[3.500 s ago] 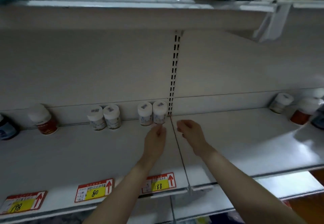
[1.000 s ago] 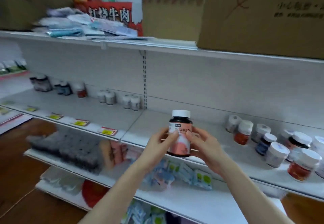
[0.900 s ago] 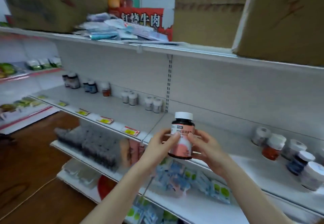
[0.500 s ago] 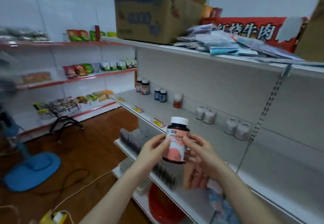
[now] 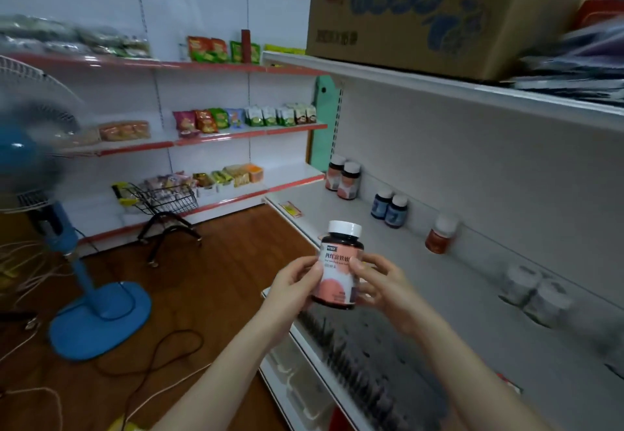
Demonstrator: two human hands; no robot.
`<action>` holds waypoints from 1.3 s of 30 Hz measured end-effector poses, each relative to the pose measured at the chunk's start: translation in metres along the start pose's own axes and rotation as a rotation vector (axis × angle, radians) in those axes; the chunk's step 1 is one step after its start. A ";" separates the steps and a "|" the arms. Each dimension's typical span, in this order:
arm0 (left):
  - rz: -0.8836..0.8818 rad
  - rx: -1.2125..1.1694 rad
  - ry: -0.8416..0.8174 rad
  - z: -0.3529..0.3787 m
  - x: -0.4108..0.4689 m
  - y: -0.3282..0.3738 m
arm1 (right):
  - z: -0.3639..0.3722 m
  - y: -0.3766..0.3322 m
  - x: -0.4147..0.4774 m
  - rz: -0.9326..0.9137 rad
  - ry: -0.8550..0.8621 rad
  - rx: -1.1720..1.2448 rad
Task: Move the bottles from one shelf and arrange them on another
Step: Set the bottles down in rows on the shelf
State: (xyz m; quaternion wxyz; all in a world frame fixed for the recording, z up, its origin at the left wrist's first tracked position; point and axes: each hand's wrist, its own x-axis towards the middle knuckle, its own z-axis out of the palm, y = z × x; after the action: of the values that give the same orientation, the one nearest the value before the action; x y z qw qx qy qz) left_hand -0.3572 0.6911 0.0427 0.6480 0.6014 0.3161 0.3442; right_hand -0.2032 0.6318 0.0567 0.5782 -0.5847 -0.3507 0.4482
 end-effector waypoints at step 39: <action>0.018 0.316 -0.611 -0.144 0.526 -0.050 | 0.054 0.021 0.451 -0.099 0.624 -0.213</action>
State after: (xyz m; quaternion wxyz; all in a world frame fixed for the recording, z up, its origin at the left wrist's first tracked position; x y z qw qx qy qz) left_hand -0.1759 1.2048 -0.0158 0.6087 0.7722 0.1517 0.1007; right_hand -0.0969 1.0684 -0.0134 0.6143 -0.7333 -0.2295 0.1798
